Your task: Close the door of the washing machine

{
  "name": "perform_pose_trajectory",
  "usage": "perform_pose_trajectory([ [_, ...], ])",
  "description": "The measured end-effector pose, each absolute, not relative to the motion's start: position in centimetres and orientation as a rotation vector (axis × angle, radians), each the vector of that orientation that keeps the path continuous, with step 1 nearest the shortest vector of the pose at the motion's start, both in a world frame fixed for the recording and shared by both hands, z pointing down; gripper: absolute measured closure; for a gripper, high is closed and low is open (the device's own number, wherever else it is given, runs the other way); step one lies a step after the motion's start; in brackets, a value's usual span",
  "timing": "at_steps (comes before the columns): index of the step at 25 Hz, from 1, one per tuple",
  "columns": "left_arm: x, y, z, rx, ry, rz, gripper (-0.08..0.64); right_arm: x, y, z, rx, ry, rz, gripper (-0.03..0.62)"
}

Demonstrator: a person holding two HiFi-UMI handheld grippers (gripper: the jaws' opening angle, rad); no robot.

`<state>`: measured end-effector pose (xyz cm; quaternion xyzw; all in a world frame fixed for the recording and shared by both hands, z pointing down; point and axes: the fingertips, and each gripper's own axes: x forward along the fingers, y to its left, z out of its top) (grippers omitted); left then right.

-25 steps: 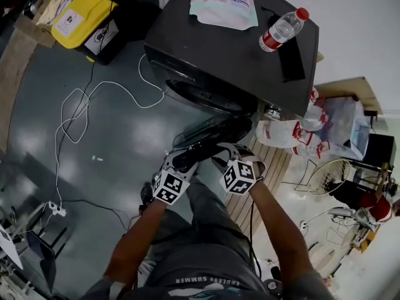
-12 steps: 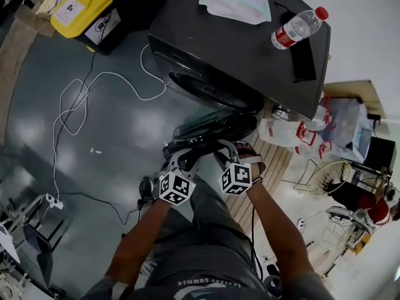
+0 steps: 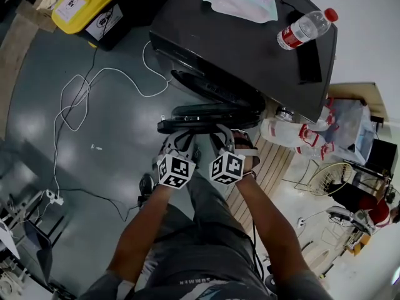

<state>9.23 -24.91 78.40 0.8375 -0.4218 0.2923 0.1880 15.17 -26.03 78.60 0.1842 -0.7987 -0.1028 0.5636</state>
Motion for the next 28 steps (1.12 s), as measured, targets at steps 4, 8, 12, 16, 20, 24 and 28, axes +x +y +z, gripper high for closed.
perform_pose_trajectory([
  [4, 8.6, -27.4, 78.4, 2.317, -1.250, 0.789, 0.520, 14.7, -28.1, 78.5, 0.515, -1.875, -0.225, 0.416],
  [8, 8.0, -29.6, 78.2, 2.277, -1.302, 0.753, 0.523, 14.2, -29.8, 78.4, 0.597, -1.876, -0.208, 0.416],
  [12, 7.6, -31.4, 78.3, 2.240, -1.335, 0.719, 0.523, 14.0, -31.3, 78.4, 0.663, -1.870, -0.193, 0.414],
  [16, 7.4, -33.3, 78.4, 2.208, -1.360, 0.690, 0.526, 13.9, -32.8, 78.4, 0.721, -1.856, -0.193, 0.414],
  [20, 7.5, -35.2, 78.3, 2.192, -1.378, 0.646, 0.529, 14.0, -34.2, 78.4, 0.764, -1.841, -0.187, 0.414],
  [24, 7.4, -36.7, 78.3, 2.179, -1.376, 0.622, 0.528, 14.0, -35.6, 78.3, 0.804, -1.827, -0.174, 0.414],
  [28, 7.9, -37.7, 78.7, 2.168, -1.358, 0.633, 0.528, 14.2, -36.8, 78.3, 0.842, -1.817, -0.169, 0.416],
])
